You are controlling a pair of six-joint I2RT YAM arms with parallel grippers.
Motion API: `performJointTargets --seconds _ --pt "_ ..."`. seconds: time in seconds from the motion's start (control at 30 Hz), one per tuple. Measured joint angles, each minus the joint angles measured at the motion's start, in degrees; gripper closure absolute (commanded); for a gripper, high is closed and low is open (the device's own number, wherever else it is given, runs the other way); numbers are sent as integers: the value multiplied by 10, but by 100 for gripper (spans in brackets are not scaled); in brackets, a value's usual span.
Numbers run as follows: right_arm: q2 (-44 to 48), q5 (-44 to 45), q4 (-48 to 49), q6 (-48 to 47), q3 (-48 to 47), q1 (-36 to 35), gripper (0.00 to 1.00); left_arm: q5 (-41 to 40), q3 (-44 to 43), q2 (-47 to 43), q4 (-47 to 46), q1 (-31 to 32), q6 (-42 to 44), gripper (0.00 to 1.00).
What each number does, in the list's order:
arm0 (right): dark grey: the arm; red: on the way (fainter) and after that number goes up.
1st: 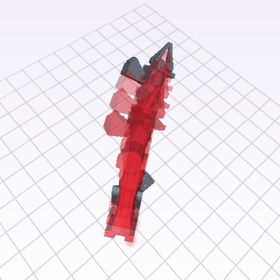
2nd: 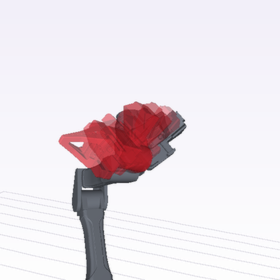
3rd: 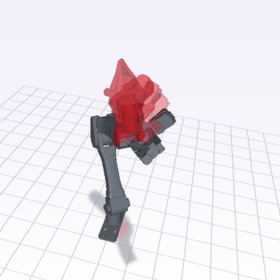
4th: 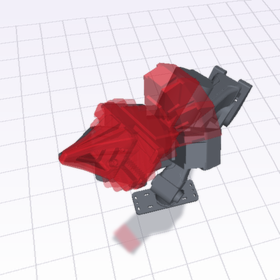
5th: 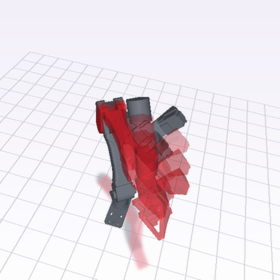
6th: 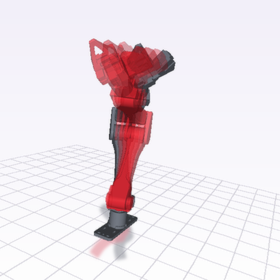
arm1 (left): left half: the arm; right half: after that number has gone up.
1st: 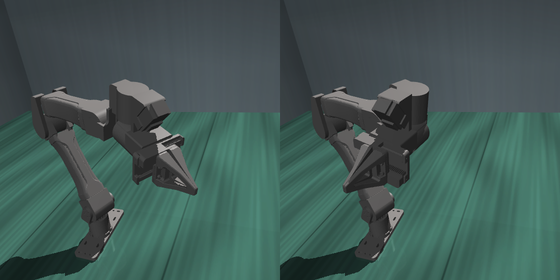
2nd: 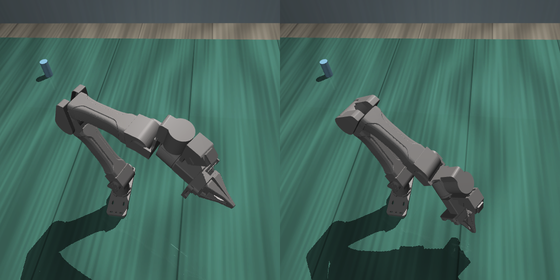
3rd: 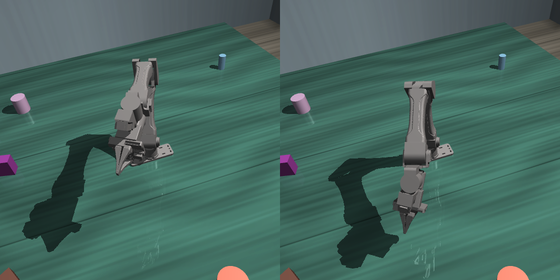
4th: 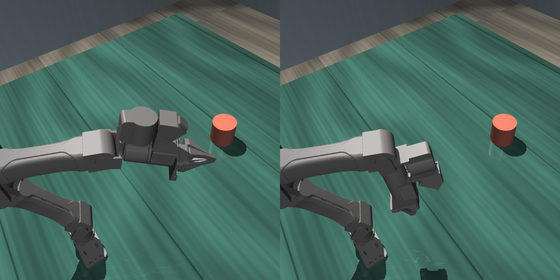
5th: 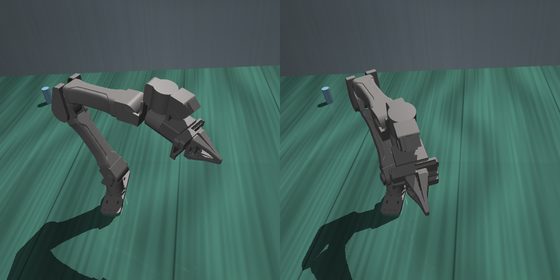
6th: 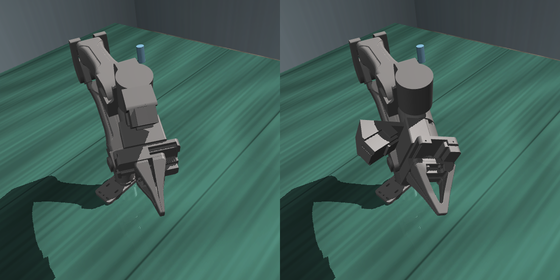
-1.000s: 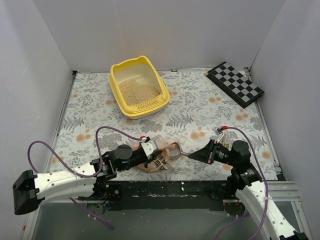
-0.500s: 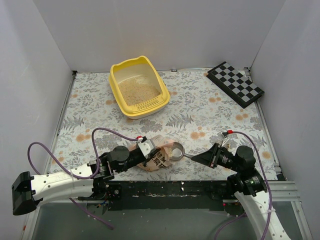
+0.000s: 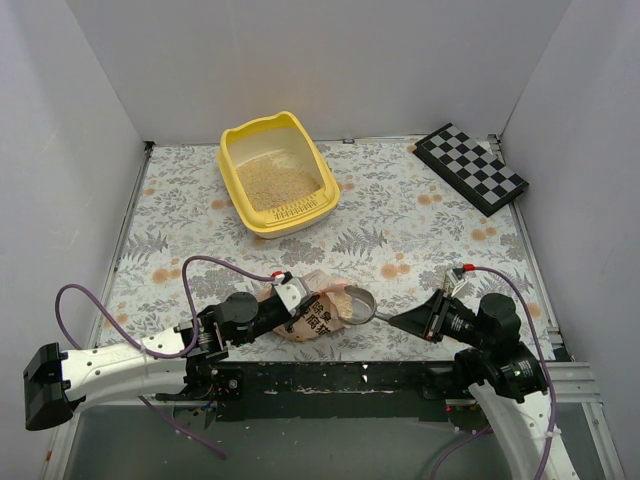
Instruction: Fill the litter box with clean litter
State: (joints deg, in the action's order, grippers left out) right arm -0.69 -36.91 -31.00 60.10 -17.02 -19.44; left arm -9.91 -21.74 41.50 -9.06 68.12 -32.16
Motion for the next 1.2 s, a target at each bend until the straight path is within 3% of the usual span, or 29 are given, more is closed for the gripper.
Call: performJointTargets --seconds 0.83,1.2 --pt "0 22 -156 -3 -151 3 99 -68 16 -75 -2 3 0 100" --pt "0 55 -139 29 -170 3 99 -82 18 -92 -2 3 0 100"
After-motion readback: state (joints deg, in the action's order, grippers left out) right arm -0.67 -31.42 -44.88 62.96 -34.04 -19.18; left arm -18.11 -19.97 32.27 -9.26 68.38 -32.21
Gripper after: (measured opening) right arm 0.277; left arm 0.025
